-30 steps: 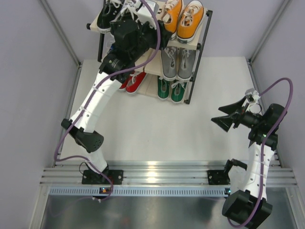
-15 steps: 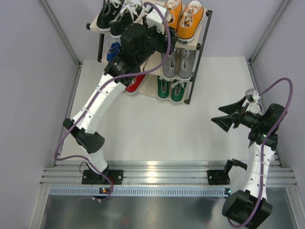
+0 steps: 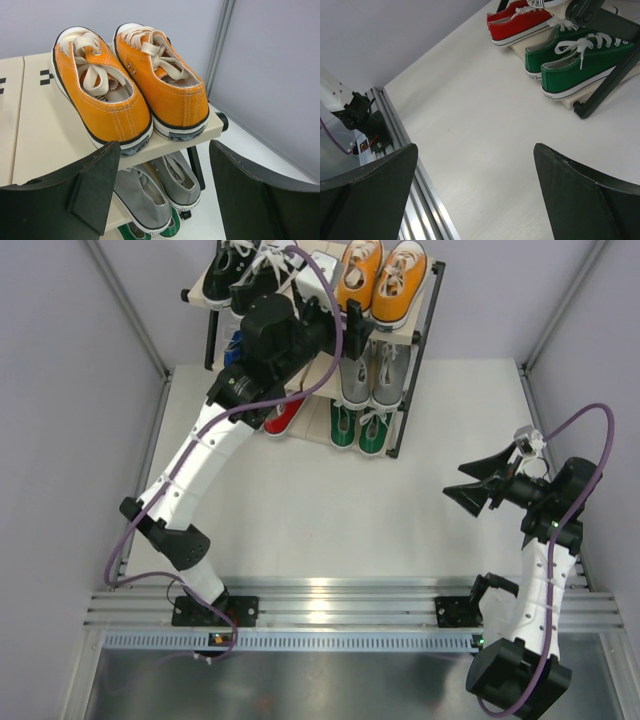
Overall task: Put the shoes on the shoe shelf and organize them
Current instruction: Adjust the shoe at the shoe shelf, then reset both arms
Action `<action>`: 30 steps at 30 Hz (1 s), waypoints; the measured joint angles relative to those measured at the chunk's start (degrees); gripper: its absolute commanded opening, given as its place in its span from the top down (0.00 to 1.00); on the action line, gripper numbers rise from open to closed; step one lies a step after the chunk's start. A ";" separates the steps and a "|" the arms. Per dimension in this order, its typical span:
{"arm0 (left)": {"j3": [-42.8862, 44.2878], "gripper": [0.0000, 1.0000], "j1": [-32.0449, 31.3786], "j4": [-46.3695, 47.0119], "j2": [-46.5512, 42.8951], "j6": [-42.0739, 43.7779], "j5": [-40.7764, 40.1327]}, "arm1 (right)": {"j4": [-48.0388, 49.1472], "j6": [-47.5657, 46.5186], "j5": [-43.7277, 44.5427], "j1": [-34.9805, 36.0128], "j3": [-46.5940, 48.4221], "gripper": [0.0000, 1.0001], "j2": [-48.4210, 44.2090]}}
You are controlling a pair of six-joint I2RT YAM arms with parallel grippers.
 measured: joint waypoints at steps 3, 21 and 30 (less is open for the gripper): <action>-2.16 0.18 -0.02 0.33 -2.38 -0.70 0.35 | -0.02 -0.24 -0.02 0.00 0.00 0.01 0.00; -40.85 0.08 -0.02 5.88 -35.98 -2.27 -5.53 | -12.13 -14.25 6.32 -0.02 3.15 0.01 -0.07; -85.40 0.02 -0.04 3.72 -66.90 -6.62 -11.63 | -17.05 -20.65 20.68 -0.02 4.24 0.01 -0.63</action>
